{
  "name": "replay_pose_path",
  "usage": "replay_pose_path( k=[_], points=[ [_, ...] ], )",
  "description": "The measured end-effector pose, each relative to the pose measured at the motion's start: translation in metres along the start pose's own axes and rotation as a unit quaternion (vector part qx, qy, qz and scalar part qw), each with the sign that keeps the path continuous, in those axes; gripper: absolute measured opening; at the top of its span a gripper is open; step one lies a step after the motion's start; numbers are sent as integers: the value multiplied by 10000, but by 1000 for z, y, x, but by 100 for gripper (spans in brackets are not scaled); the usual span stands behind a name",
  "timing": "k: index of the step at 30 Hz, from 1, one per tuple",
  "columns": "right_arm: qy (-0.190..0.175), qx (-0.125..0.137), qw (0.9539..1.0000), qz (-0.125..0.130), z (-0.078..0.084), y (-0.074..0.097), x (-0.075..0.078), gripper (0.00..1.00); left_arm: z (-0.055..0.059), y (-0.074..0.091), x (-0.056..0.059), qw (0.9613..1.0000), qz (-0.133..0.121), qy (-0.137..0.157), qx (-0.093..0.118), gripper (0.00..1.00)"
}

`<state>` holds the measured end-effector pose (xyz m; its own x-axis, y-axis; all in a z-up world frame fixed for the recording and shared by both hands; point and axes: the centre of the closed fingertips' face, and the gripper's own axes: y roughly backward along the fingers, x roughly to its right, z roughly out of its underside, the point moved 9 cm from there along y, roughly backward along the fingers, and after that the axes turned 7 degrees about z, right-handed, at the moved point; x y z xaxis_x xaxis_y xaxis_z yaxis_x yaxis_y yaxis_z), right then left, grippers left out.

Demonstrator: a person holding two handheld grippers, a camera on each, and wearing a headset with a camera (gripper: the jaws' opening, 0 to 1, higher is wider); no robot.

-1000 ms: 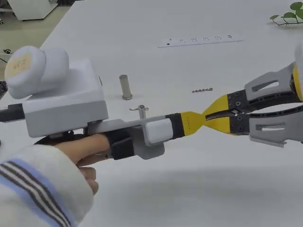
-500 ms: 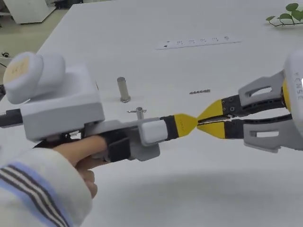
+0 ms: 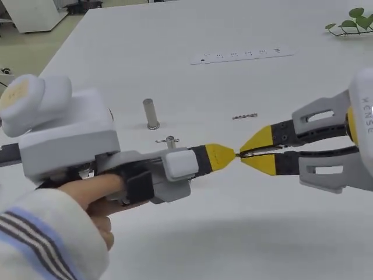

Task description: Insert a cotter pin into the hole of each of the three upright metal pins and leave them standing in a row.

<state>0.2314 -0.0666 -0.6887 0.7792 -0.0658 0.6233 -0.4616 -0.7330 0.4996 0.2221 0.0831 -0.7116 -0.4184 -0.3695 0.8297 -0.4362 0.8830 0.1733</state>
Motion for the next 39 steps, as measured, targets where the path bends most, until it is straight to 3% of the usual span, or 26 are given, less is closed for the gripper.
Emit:
replay_pose_path(
  k=[11, 14, 18, 20, 22, 23, 26, 29, 31, 32, 33, 34, 36, 38, 39],
  points=[
    [-134, 52, 9998, -128, 2, -1, -6, 4, 3, 1, -2, 9997, -61, 40, -251, 0],
    [-236, 109, 9997, -15, 3, -1, -3, 17, 4, 3, -2, 9997, -65, -17, -256, 0],
    [-620, 153, 9979, -131, 8, 0, -2, 20, 3, 5, -2, 9996, -67, -79, -264, 0],
    [-1002, 131, 9947, -201, 11, 0, -3, 26, 3, 6, -2, 9994, -35, -180, -285, 0],
    [-1496, 187, 9879, -364, 14, -1, -6, 34, 3, 7, -1, 9991, 9, -300, -306, 0],
    [-1665, 265, 9849, -394, 14, -1, -6, 34, 2, 9, -2, 9977, -5, -574, -353, 0],
    [-2149, 340, 9745, -544, 19, -1, -6, 34, 1, 12, -4, 9910, -46, -1205, -581, 0],
    [-2314, 403, 9702, -595, 22, 0, -6, 33, 0, 16, -2, 9805, 30, -1800, -793, 0],
    [-2578, 475, 9619, -772, 20, 0, -11, 33, 0, 17, -1, 9765, 57, -1973, -861, 0],
    [-2718, 502, 9575, -822, 22, -1, -12, 34, 1, 17, 1, 9725, 135, -2141, -909, 0],
    [-2731, 517, 9569, -842, 23, -2, -12, 34, 1, 17, 2, 9692, 189, -2279, -918, 0],
    [-2710, 546, 9571, -873, 21, -2, -13, 33, 0, 18, 3, 9618, 175, -2560, -957, 0],
    [-2887, 622, 9503, -988, 17, -3, -17, 33, -1, 18, 6, 9500, 216, -2949, -1003, 0],
    [-3050, 697, 9430, -1132, 17, -3, -20, 32, -1, 18, 7, 9435, 272, -3131, -1048, 0],
    [-3095, 723, 9406, -1193, 16, -3, -21, 30, -1, 17, 8, 9384, 292, -3264, -1098, 0]
  ],
)
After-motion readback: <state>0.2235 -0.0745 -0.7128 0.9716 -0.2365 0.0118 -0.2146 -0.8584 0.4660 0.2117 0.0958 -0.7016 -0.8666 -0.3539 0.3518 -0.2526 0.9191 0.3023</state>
